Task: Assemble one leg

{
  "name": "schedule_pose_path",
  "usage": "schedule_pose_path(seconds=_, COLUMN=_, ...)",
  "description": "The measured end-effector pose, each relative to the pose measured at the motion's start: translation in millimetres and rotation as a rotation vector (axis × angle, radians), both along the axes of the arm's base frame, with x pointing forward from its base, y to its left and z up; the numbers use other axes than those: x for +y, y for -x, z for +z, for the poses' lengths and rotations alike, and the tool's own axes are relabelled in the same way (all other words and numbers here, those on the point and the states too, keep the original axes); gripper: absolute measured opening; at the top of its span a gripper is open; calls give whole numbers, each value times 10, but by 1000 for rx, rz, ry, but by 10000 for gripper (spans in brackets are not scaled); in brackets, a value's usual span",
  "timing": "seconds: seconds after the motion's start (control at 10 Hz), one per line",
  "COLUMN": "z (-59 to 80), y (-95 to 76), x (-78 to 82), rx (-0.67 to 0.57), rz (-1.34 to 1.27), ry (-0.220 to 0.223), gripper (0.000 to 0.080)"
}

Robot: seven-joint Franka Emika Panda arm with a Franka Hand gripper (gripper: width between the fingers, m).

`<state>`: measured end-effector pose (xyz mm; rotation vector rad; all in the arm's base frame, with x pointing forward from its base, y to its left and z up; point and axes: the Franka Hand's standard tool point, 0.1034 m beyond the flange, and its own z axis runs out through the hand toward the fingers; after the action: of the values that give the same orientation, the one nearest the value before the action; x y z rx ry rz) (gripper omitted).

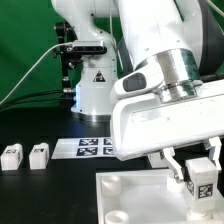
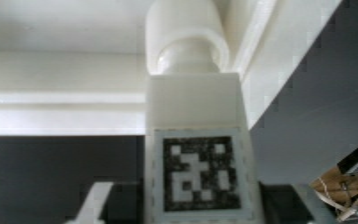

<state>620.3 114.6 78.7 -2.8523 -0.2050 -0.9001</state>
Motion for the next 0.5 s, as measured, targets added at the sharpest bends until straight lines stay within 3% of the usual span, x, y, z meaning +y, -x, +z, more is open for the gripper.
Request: schedule_pose_path(seconds=0.5, z=-5, y=-11, x=5, rx=-27, rz=-28, ry=-6, gripper=291)
